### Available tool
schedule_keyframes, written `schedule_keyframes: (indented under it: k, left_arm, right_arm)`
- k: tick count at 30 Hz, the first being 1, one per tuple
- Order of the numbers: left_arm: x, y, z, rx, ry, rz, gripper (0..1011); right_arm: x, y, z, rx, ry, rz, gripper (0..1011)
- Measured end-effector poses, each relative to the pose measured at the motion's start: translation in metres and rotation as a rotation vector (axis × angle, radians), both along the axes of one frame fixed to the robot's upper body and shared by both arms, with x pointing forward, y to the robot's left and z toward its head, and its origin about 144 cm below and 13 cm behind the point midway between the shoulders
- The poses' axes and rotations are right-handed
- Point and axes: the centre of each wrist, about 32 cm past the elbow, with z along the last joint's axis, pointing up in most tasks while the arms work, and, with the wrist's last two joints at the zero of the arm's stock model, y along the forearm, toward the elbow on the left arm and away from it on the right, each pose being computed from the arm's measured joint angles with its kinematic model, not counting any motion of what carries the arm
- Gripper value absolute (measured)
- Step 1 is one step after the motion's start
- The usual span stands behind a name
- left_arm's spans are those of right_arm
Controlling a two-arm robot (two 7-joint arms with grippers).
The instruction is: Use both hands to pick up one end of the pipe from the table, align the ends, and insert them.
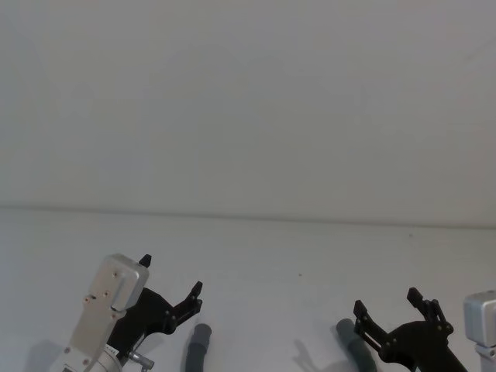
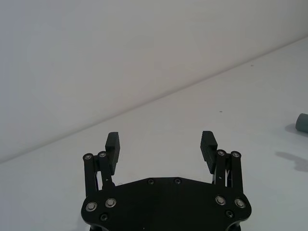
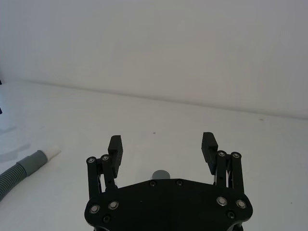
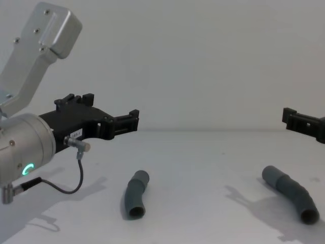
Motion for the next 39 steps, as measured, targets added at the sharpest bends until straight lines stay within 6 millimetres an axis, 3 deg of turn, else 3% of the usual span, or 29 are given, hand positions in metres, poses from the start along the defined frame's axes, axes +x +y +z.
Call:
schedule_keyframes:
  k: [39]
  left_arm:
    - [0.0000, 0.0000, 0.0000, 0.000, 0.000, 0.000, 1001]
  right_arm:
    - [0.0000, 0.0000, 0.0000, 0.000, 0.000, 0.000, 1000]
